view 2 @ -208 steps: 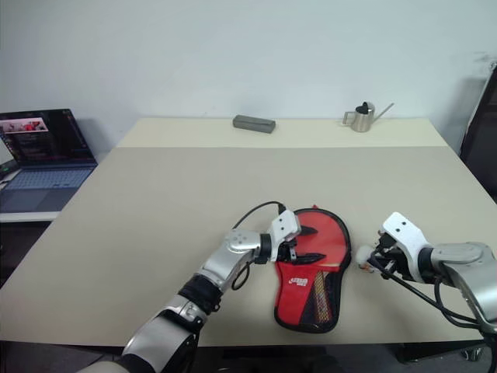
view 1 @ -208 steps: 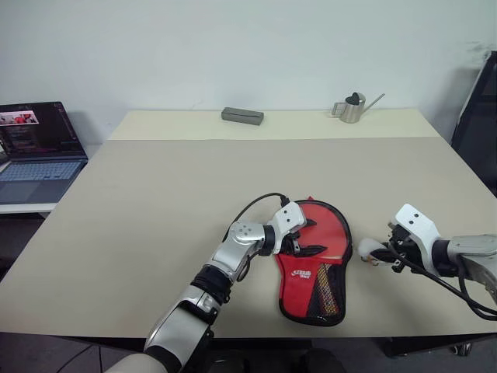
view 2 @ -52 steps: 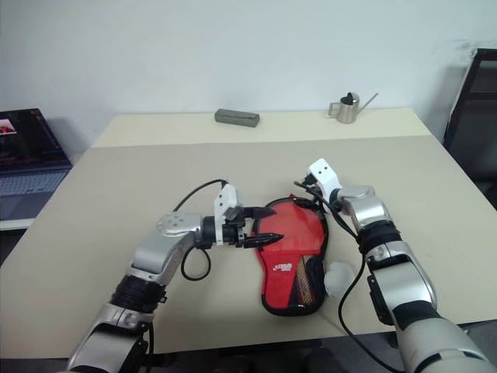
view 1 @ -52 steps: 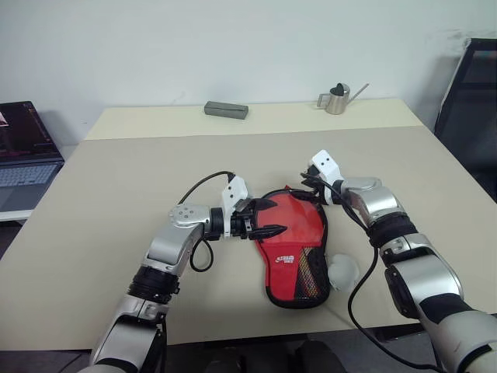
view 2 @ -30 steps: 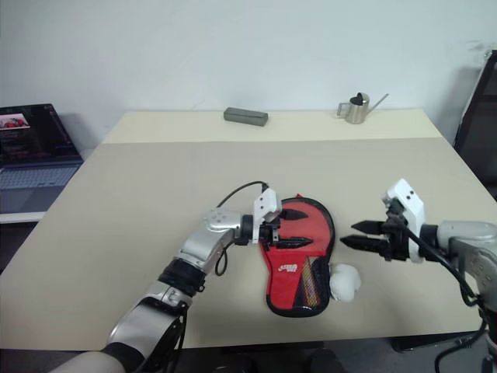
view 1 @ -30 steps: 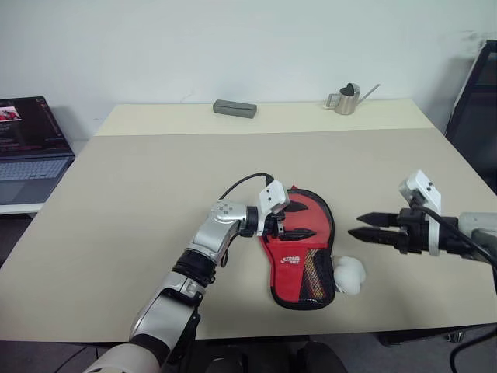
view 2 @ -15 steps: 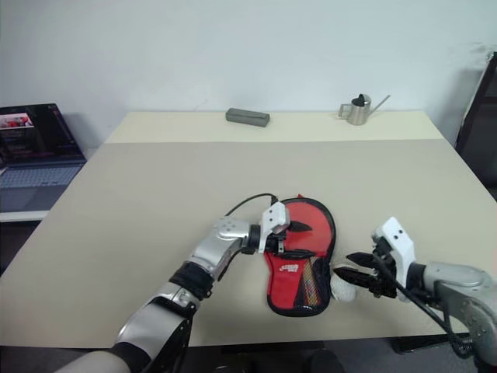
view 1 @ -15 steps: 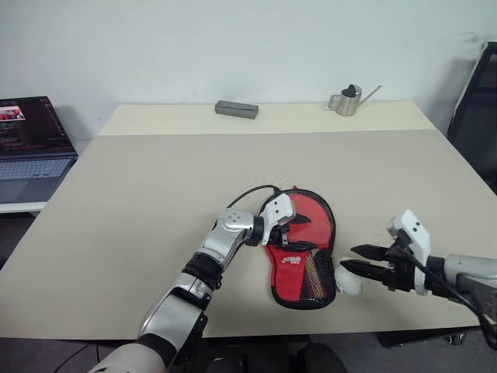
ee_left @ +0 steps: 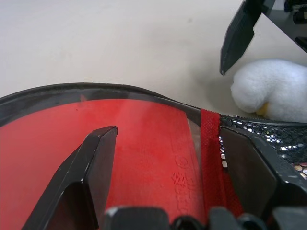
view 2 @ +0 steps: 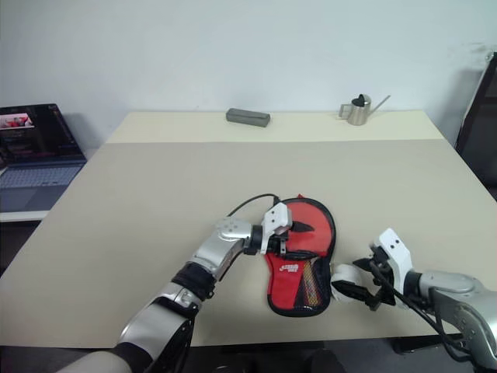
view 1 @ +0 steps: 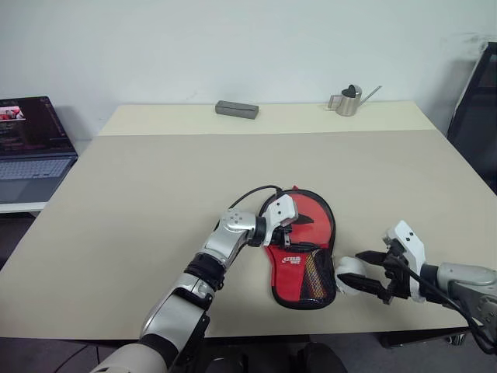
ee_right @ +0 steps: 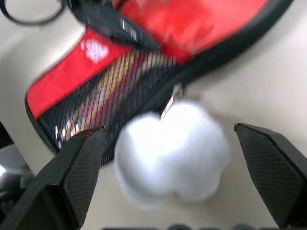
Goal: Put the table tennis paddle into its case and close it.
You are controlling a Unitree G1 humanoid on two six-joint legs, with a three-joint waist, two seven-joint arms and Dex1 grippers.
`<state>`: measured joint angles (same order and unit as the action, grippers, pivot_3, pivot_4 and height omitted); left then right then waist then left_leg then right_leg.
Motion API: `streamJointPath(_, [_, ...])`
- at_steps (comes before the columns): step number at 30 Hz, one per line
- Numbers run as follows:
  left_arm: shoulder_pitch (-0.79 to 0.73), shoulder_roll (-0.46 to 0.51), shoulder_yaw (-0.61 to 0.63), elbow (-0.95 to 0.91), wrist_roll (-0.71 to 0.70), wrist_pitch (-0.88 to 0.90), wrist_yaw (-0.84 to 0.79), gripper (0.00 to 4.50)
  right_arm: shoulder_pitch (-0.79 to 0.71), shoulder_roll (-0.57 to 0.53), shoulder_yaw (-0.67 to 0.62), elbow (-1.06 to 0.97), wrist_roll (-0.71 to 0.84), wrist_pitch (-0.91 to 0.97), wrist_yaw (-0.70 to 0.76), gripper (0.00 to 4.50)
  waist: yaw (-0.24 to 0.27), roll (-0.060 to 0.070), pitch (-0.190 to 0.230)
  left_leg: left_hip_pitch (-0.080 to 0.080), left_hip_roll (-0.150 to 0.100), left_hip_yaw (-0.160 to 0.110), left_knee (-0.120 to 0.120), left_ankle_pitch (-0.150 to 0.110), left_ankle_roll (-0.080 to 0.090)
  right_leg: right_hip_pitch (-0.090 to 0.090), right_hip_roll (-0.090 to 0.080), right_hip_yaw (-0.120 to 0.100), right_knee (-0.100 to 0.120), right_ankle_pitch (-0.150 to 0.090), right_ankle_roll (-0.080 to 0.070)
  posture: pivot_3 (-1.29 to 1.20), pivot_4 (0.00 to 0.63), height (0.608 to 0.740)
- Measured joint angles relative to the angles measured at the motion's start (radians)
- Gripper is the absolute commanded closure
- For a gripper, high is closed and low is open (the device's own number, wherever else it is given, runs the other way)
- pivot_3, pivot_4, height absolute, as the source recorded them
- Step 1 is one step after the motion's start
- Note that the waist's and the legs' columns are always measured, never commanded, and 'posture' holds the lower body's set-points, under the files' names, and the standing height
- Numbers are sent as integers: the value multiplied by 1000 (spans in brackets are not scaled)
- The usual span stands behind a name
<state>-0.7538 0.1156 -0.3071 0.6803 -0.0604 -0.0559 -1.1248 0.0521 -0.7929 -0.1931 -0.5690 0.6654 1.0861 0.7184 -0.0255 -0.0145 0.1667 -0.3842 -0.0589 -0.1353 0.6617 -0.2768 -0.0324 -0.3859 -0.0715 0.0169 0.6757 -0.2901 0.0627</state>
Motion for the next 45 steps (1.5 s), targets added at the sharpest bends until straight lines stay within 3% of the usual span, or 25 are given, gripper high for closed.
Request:
streamJointPath(10, [0, 1, 0, 0, 3, -1, -1, 796, -14, 33, 48, 32, -21, -33, -52, 23, -1, 0, 0, 1, 0, 0, 0, 0, 0, 1, 0, 1, 0, 0, 0, 0, 150, 740])
streamJointPath(13, [0, 4, 0, 0, 6, -2, -1, 796, -27, 34, 67, 46, -42, -50, -67, 615, 0, 0, 0, 1, 0, 0, 0, 0, 0, 1, 0, 0, 0, 0, 0, 0, 150, 740])
streamJointPath(21, [0, 7, -1, 6, 17, -21, 1, 796, -17, 12, 98, 39, -78, -91, -66, 3206, 0, 0, 0, 2, 0, 0, 0, 0, 0, 2, 0, 0, 0, 0, 0, 0, 150, 740])
streamJointPath(25, [1, 7, -4, 20, 26, -44, 0, 796, 25, -18, 94, -8, -85, -100, -66, 3856, 0, 0, 0, 3, 0, 0, 0, 0, 0, 4, 0, 0, -1, -1, 1, 0, 150, 740])
streamJointPath(36, [7, -3, -23, 36, 35, -98, -4, 796, 177, -83, -63, -180, 27, -13, -47, 4062, 16, 0, -1, 5, 0, -1, 0, -1, 1, 8, 0, -2, -4, -1, 2, 0, 150, 740])
streamJointPath(45, [5, -27, -33, 57, 46, -127, 1, 796, 242, -124, -72, -262, 83, 11, -34, 4062, 26, -1, -4, 6, 0, -2, 0, -3, 5, 14, 0, -4, -14, -1, 3, 0, 150, 740])
